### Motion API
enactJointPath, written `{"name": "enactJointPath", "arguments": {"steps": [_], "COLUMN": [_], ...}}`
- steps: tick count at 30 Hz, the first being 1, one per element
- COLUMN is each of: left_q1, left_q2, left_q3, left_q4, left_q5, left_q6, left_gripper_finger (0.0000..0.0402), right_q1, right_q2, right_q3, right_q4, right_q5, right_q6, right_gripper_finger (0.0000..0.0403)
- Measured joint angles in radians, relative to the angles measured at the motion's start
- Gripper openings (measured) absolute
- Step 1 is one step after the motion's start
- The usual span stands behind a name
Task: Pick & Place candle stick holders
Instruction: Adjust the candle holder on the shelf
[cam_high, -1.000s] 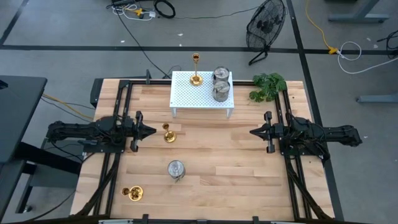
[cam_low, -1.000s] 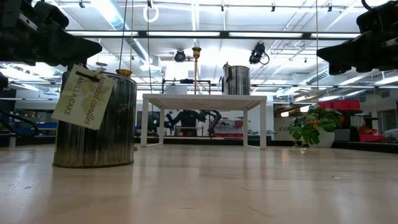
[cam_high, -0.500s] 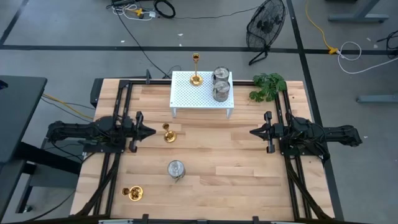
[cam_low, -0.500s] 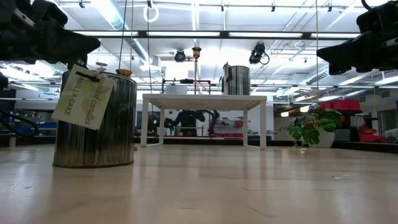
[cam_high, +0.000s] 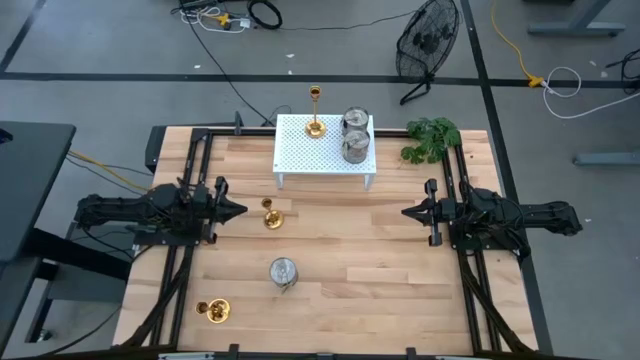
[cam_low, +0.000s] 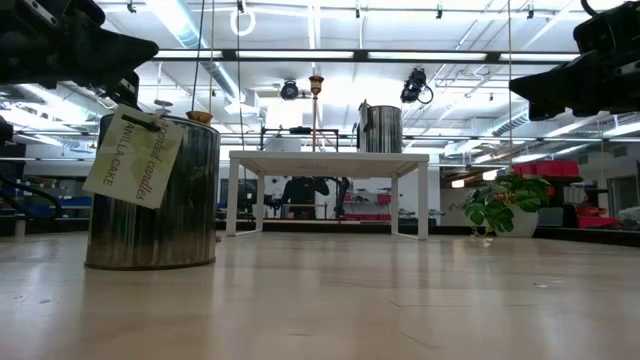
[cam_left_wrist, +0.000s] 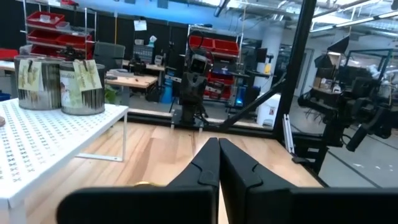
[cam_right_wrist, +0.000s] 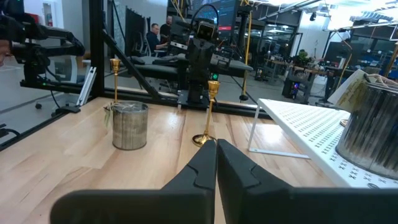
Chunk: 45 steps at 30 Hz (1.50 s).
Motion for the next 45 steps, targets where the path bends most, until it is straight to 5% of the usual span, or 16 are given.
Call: {"name": "enactJointPath", "arguments": {"steps": [27,45], "left_q1": [0.000,0.000], "left_q2": [0.000,0.181], "left_q3": [0.015,0.360], "left_q4": [0.007,-0.268], "left_q5": [-0.008,-0.035], "left_q6": [-0.031,0.003], "left_gripper_finger": [0.0003,0.0001], "right_q1": [0.000,0.000], "right_q2": [0.000,0.000], "right_q3": [0.000,0.000], "right_q4": [0.000,0.000], "right_q5": [0.000,0.000], "right_q6": [0.000,0.000], "right_gripper_finger": [0.0017,0.0017]}}
